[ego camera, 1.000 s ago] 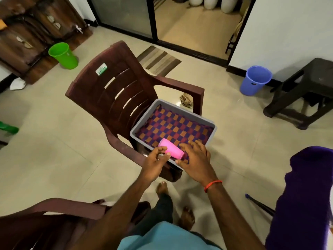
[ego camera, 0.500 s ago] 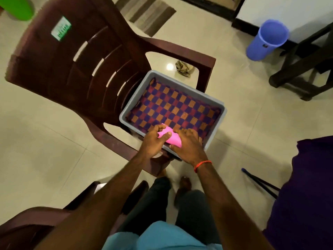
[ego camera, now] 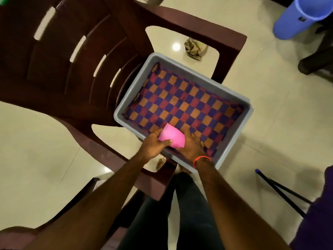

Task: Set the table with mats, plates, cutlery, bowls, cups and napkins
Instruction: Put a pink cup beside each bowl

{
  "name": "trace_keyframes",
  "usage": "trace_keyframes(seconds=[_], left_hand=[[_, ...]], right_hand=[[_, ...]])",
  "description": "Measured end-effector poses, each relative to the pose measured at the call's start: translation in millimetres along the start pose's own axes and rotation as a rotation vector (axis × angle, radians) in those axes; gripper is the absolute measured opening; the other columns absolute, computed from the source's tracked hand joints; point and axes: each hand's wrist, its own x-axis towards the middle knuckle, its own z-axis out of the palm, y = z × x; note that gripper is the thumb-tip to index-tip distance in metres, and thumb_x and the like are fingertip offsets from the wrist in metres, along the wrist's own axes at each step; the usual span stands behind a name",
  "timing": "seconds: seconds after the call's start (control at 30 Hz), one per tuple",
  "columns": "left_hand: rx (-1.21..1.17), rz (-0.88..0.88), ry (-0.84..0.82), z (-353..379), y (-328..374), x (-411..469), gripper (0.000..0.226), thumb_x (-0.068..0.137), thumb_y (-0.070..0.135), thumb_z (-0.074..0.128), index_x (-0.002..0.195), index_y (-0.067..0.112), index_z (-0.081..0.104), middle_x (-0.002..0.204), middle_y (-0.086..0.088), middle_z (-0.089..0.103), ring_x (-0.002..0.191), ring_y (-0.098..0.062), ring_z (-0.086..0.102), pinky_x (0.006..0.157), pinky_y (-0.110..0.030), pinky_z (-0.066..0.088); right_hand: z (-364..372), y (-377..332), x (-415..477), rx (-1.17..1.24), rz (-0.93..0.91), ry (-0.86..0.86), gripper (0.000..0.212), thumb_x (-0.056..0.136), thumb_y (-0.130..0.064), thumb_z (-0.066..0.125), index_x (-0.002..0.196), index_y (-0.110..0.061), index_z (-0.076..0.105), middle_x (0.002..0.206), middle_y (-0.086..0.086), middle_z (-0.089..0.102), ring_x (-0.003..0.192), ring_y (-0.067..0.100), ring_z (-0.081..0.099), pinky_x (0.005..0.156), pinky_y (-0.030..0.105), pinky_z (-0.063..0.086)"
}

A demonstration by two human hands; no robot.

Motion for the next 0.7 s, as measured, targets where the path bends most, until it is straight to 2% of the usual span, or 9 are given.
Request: trace_keyframes(seconds=[0.1, 0.2, 0.37, 0.5, 0.6, 0.7], left_hand=[[0.003, 0.004, 0.008, 2, -3, 6, 0.078, 0.092, 0.033, 0.076, 0.158, 0.013, 0.038, 0.149, -0.005, 0.053, 0.133, -0.028, 0.054, 0.109, -0.044, 0.049], [-0.008, 0.034, 0.022, 3, -2, 8, 0.077, 0.093, 0.031, 0.074, 0.158, 0.014, 0.037, 0.152, -0.005, 0.051, 0.135, -0.029, 0.052, 0.109, -0.043, 0.047], [-0.101, 0.082, 0.058, -8, 12, -1, 0.072, 0.092, 0.033, 0.076, 0.155, 0.022, 0.043, 0.154, 0.000, 0.050, 0.139, -0.025, 0.050, 0.113, -0.048, 0.046], [-0.164, 0.198, 0.119, -20, 39, -22, 0.068, 0.090, 0.027, 0.078, 0.151, 0.030, 0.047, 0.151, 0.007, 0.049, 0.137, -0.018, 0.047, 0.105, -0.037, 0.050], [-0.227, 0.228, 0.194, -29, 62, -40, 0.088, 0.082, 0.027, 0.086, 0.156, 0.028, 0.039, 0.156, 0.007, 0.044, 0.141, -0.014, 0.041, 0.111, -0.036, 0.044], [-0.340, 0.187, 0.230, -40, 90, -66, 0.112, 0.063, 0.046, 0.096, 0.156, 0.029, 0.038, 0.154, 0.006, 0.048, 0.142, -0.014, 0.043, 0.115, -0.042, 0.042]], right_hand=[[10, 8, 11, -0.075, -0.013, 0.001, 0.092, 0.075, -0.040, 0.082, 0.148, -0.019, 0.030, 0.134, 0.011, 0.053, 0.128, 0.034, 0.045, 0.102, 0.054, 0.045], [13, 9, 15, -0.092, -0.048, 0.009, 0.088, 0.076, -0.042, 0.080, 0.148, -0.018, 0.035, 0.133, 0.010, 0.054, 0.126, 0.031, 0.045, 0.100, 0.051, 0.046], [-4, 0, 10, -0.026, -0.048, 0.031, 0.095, 0.072, -0.040, 0.086, 0.148, -0.018, 0.034, 0.132, 0.010, 0.053, 0.126, 0.031, 0.044, 0.100, 0.053, 0.046], [-36, -17, -4, 0.081, -0.057, 0.098, 0.091, 0.070, -0.040, 0.084, 0.145, -0.025, 0.034, 0.127, 0.005, 0.051, 0.120, 0.028, 0.044, 0.093, 0.051, 0.051], [-66, -35, -19, 0.229, -0.105, 0.172, 0.088, 0.073, -0.042, 0.084, 0.144, -0.028, 0.034, 0.126, 0.004, 0.049, 0.119, 0.025, 0.045, 0.089, 0.049, 0.054], [-103, -57, -43, 0.336, -0.176, 0.275, 0.082, 0.077, -0.043, 0.082, 0.143, -0.025, 0.038, 0.128, 0.000, 0.050, 0.117, 0.018, 0.044, 0.086, 0.039, 0.054]])
